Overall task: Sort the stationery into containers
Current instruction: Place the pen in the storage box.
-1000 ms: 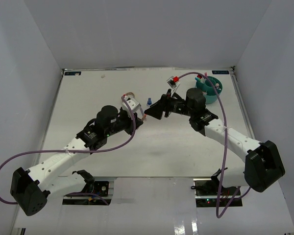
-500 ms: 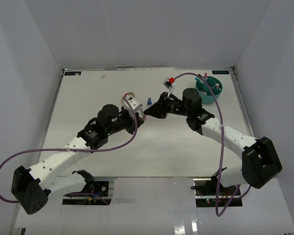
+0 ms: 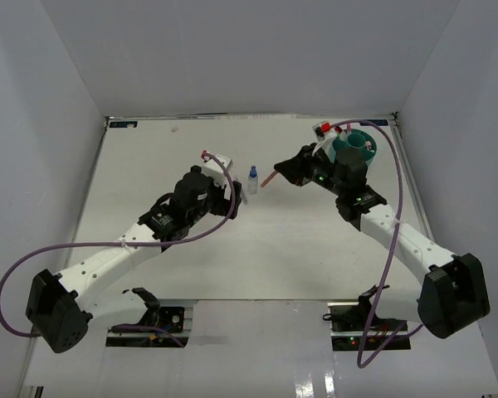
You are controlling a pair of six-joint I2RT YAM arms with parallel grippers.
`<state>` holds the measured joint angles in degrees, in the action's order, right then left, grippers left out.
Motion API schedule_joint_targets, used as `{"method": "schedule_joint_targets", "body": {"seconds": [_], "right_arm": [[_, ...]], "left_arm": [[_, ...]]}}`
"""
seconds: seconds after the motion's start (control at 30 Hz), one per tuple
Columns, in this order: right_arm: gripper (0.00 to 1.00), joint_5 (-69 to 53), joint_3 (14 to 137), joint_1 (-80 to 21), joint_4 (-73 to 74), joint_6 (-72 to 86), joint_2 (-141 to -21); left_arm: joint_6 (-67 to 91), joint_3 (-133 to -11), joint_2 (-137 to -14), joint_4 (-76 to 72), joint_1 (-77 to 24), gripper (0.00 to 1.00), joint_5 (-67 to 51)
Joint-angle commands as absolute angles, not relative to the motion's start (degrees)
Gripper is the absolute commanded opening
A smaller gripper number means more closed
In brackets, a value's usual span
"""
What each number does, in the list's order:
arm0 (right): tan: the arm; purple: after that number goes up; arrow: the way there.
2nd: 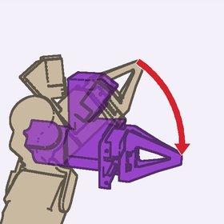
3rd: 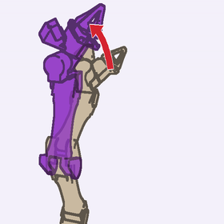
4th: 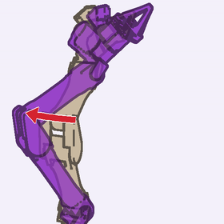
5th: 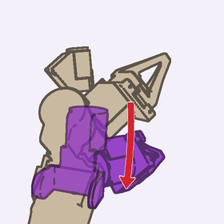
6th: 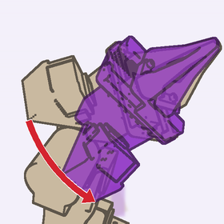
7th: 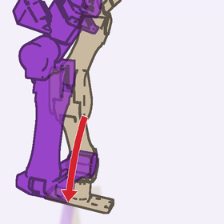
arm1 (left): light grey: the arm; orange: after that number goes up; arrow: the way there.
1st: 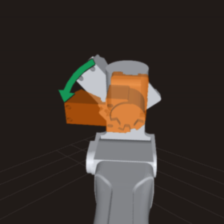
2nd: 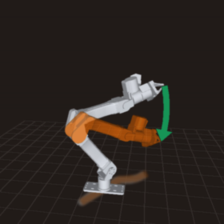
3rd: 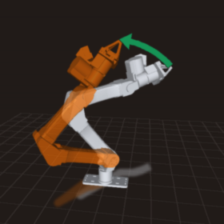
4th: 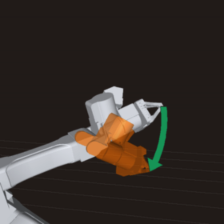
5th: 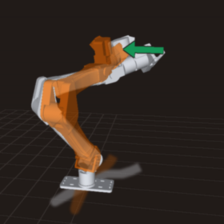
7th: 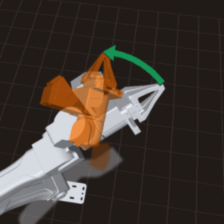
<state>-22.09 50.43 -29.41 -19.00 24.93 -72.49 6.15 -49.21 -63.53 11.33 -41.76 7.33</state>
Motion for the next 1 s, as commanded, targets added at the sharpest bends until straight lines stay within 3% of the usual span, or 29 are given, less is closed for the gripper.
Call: {"method": "schedule_joint_targets", "body": {"seconds": [0.0, 0.2, 0.4, 0.97], "right_arm": [[0.08, -7.5, 48.4, -23.9, -18.5, 20.0, -69.0], [0.08, 13.5, 46.4, -15.9, -23.4, 16.4, -69.2], [0.08, 22.8, 48.5, -12.2, -32.0, 12.0, -76.8], [0.09, 22.3, 57.0, -7.6, -39.9, 12.2, -92.5]], "left_arm": [[12.1, -52.6, -65.0, 15.7, -40.6, 0.98, 22.1], [19.2, -52.8, -66.2, 18.1, -30.3, 0.98, 17.5], [22.0, -53.4, -69.3, 21.5, -21.4, 0.98, 11.3], [22.3, -52.7, -70.3, 22.6, -18.8, 0.98, 9.0]]}}
